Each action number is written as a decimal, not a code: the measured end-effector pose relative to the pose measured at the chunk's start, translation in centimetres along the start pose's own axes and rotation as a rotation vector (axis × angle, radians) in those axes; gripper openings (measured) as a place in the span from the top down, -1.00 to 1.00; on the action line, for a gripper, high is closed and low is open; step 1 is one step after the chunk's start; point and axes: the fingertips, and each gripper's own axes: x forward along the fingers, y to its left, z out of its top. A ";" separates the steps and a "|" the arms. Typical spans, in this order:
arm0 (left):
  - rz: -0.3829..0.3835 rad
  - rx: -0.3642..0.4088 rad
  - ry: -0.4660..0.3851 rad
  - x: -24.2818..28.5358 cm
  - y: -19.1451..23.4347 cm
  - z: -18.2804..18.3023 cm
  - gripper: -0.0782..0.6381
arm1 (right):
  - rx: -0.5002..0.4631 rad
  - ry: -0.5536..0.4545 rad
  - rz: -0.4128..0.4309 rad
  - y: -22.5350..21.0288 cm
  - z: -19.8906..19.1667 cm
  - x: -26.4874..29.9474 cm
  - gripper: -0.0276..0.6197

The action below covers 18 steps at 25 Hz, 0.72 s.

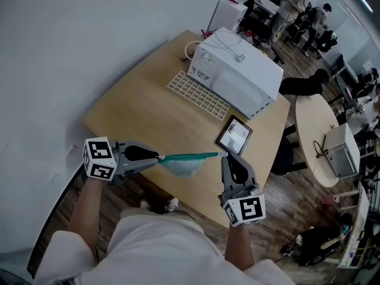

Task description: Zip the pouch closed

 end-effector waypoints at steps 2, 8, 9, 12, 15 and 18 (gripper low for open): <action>-0.002 0.014 0.008 0.3 0.3 -0.2 0.66 | 0.004 -0.006 -0.008 -0.1 0.2 0.2 0.89; -0.018 0.019 -0.046 0.6 0.8 1.0 0.65 | 0.010 -0.011 -0.022 -0.3 0.4 -0.4 0.89; -0.022 0.013 -0.049 0.7 0.9 0.9 0.65 | 0.018 -0.018 -0.024 -0.3 0.5 -0.6 0.89; -0.036 -0.006 -0.061 1.4 1.0 0.6 0.65 | 0.033 -0.042 -0.022 0.0 1.2 -0.6 0.90; -0.057 -0.018 -0.094 2.3 1.2 0.3 0.65 | 0.040 -0.064 -0.009 0.3 2.0 -0.3 0.90; -0.064 -0.057 -0.152 2.7 1.5 0.6 0.60 | 0.040 -0.087 -0.002 0.4 2.8 0.2 0.90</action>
